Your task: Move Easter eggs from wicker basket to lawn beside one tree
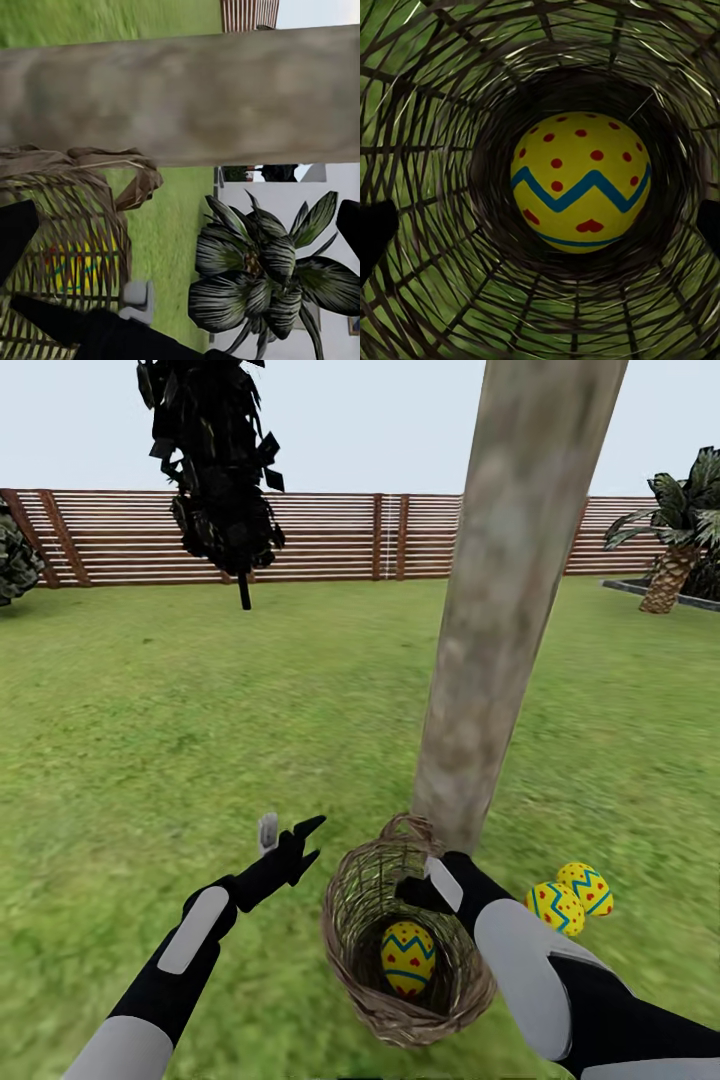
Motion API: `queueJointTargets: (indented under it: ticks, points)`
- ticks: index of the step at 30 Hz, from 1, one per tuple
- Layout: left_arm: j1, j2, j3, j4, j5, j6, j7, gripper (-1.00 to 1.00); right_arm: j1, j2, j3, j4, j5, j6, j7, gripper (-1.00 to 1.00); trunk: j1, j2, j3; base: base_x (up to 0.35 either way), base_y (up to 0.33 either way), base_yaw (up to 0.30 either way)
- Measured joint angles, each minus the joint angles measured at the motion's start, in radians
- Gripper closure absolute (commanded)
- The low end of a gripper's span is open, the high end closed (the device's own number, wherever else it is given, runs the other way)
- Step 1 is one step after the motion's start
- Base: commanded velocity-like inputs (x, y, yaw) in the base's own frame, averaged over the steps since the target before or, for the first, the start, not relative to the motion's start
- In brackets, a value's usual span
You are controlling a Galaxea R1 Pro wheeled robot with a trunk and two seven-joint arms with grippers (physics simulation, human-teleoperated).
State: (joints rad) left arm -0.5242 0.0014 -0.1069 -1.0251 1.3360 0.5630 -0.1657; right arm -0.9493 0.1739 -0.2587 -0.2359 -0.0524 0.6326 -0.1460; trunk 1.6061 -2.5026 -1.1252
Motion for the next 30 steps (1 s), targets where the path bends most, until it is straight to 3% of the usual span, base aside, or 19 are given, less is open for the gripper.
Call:
queueJointTargets:
  ticks: [13,17,21,30]
  points:
    - [0.0,-0.003,0.0,0.0,0.0,-0.001,0.0,-1.0,0.0,0.0,0.001,0.0,0.0,0.003,0.005,-1.0,0.006,-0.003,-0.05,0.0,0.0,0.0]
    - [0.0,-0.004,-0.001,0.001,0.0,-0.001,0.0,-1.0,-0.002,0.0,0.004,0.0,0.001,0.005,-0.015,-1.0,0.008,-0.004,-0.066,0.0,0.0,0.0]
    - [0.0,-0.004,-0.001,0.002,-0.001,-0.001,0.0,-1.0,-0.014,0.0,0.004,-0.001,0.001,0.007,-0.092,-1.0,0.009,-0.005,-0.081,0.0,0.0,0.0]
    - [0.0,-0.006,-0.001,0.002,-0.002,-0.001,0.0,-1.0,-0.021,0.0,0.005,-0.002,0.001,0.008,-0.098,-1.0,0.013,-0.007,-0.112,0.0,0.0,0.0]
